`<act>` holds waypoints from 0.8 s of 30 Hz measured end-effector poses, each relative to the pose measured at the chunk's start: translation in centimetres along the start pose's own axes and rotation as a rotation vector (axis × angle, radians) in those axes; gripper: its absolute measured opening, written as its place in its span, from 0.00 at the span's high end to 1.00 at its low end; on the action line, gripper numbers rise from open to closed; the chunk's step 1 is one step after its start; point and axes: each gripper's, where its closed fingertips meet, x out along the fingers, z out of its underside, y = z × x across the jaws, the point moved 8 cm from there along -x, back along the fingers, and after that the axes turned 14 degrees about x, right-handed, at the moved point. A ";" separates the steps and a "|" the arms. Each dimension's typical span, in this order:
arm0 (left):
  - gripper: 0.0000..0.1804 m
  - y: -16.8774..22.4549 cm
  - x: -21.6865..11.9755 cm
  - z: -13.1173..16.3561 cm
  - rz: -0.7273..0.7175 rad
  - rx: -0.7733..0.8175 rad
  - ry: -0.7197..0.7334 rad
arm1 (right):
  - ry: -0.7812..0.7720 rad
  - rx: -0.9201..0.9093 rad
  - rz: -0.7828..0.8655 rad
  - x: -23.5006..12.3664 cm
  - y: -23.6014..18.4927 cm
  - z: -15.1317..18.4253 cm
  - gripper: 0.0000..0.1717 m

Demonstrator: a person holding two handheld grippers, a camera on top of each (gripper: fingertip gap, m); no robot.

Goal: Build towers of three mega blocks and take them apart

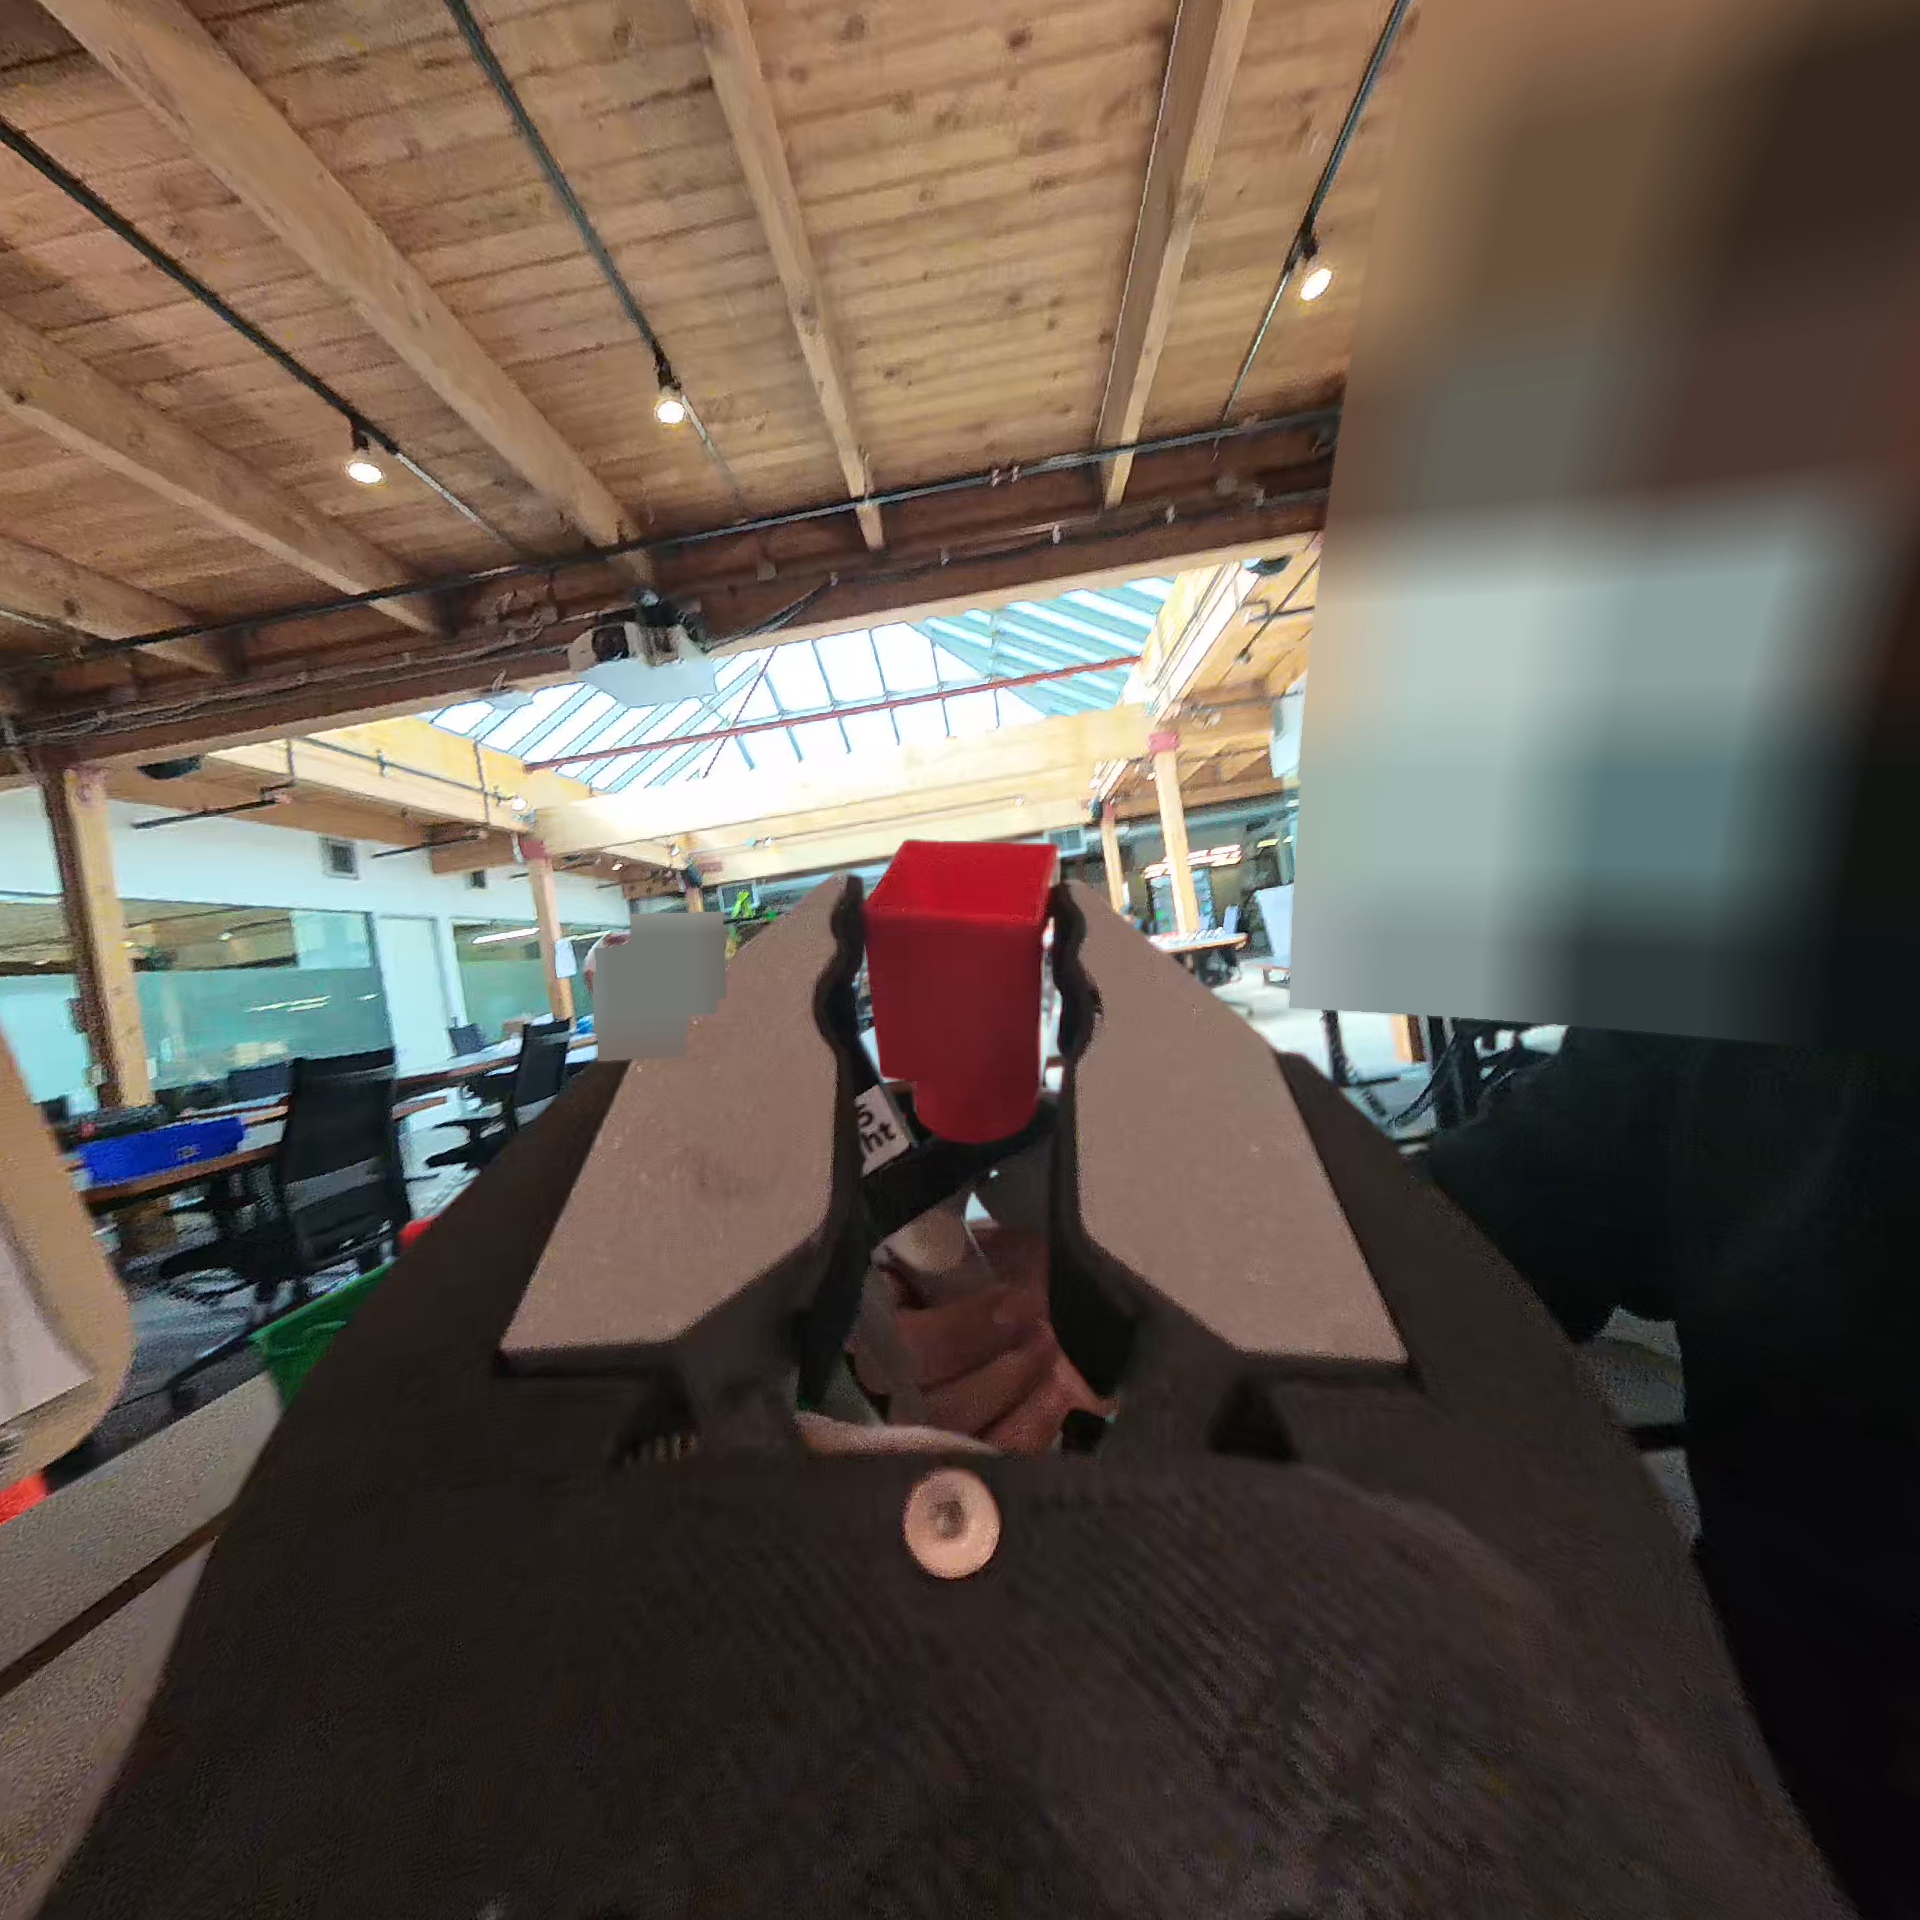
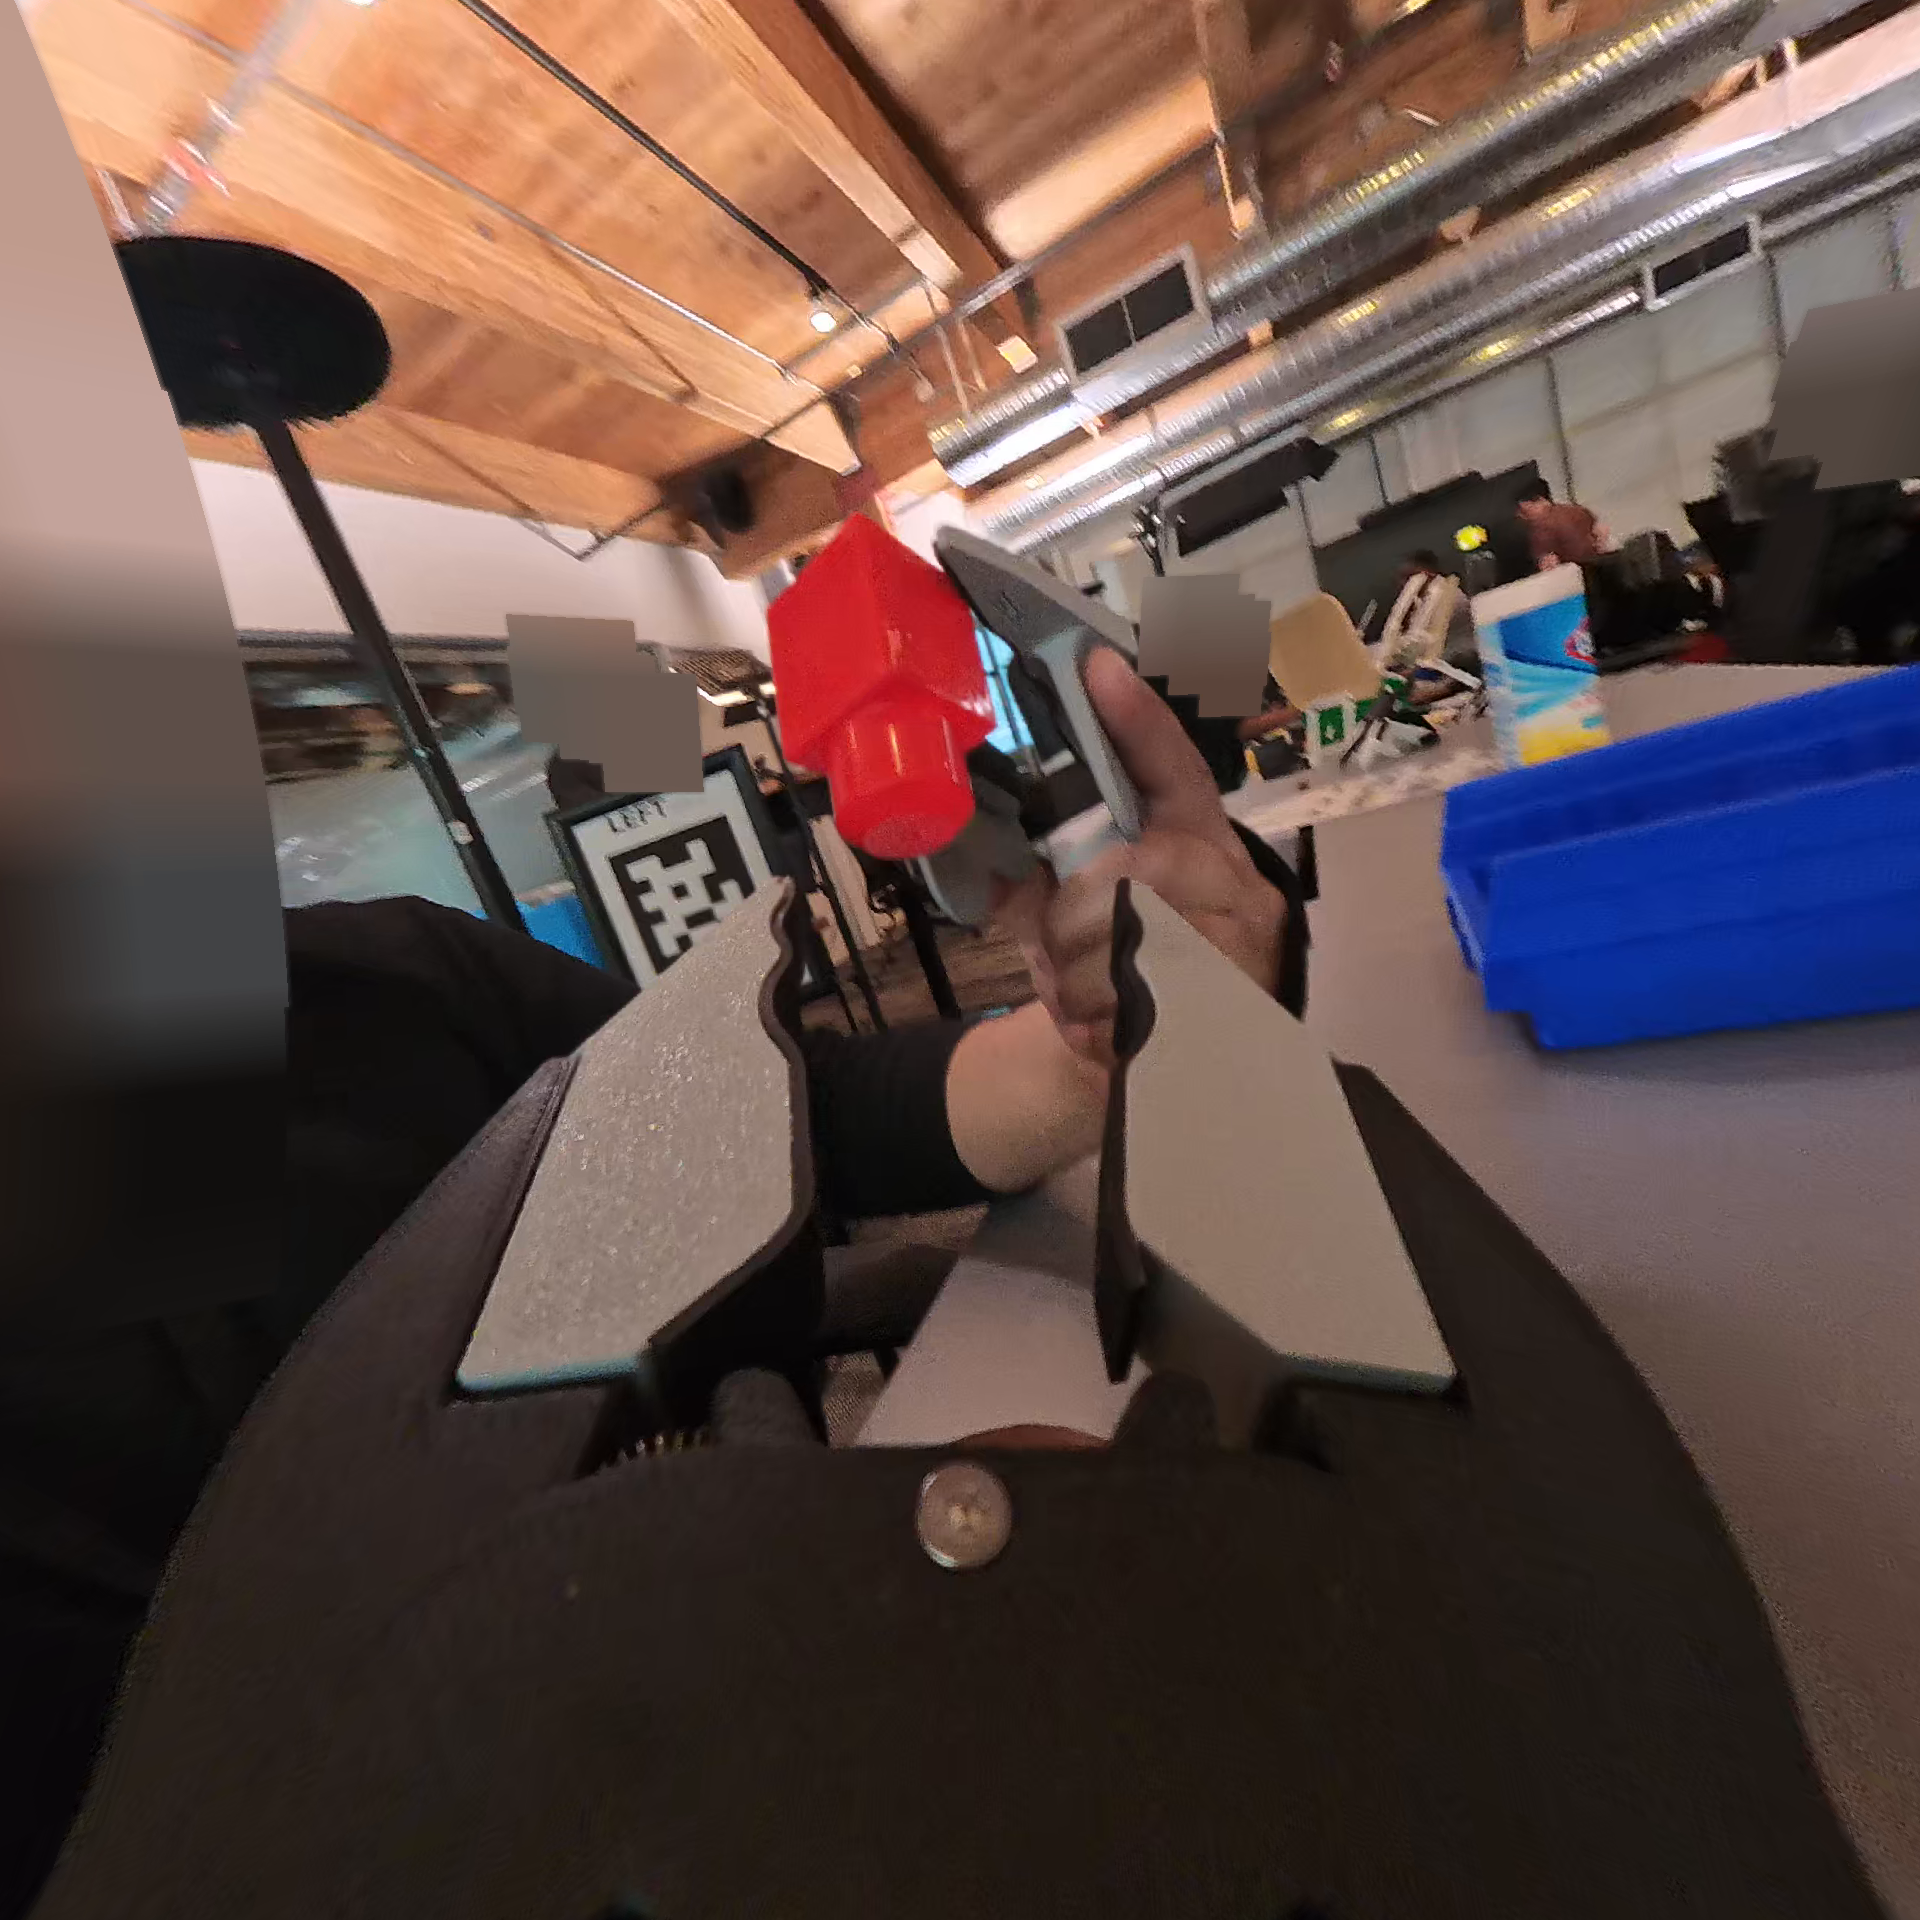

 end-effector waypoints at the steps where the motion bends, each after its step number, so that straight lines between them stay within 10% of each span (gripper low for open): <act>1: 0.81 0.1 0.6 0.7 -0.005 -0.017 0.032 | 0.014 0.006 -0.029 -0.2 -0.4 -0.2 0.67; 11: 0.81 0.4 1.8 3.4 -0.056 -0.019 0.051 | 0.068 0.070 -0.089 -1.8 -1.0 -1.5 0.85; 24: 0.82 -0.4 -0.3 8.0 -0.062 0.099 -0.361 | 0.152 0.053 0.212 -5.1 1.3 -3.2 0.86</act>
